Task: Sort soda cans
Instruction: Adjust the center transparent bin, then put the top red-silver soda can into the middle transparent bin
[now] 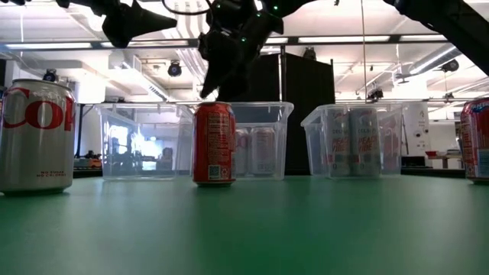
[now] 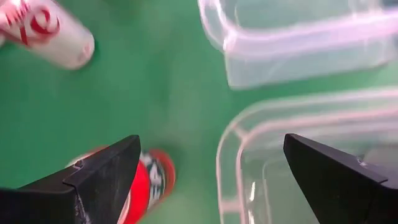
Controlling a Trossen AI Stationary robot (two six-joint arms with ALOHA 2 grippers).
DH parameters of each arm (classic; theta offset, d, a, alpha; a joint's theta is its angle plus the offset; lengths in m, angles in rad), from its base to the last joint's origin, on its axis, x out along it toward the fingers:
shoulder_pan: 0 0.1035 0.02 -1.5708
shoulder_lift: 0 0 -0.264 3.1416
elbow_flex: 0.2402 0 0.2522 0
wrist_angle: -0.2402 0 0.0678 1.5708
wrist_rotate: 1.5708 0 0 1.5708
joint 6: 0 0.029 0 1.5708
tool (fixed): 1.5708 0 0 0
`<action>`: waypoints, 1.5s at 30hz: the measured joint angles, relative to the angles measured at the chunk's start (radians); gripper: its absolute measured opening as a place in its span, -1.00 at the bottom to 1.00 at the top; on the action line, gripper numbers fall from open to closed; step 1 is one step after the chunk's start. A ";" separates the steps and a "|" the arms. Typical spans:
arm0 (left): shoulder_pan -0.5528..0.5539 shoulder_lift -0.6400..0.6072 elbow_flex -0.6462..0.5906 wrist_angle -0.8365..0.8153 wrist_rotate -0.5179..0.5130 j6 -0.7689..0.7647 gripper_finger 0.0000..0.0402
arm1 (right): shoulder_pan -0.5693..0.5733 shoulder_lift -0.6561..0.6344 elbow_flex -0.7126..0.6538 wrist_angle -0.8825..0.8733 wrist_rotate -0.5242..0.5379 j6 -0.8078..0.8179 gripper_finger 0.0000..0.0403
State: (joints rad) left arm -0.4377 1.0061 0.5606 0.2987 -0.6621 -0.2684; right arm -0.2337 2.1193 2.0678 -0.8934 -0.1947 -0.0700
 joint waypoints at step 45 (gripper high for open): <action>-0.001 0.000 0.000 -0.122 0.000 -0.046 0.55 | 0.018 -0.150 0.034 -0.279 0.198 0.023 0.94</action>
State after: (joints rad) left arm -0.4389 1.0058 0.5602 0.1765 -0.6617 -0.3144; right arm -0.2155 1.9695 2.1022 -1.1722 0.0032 -0.0466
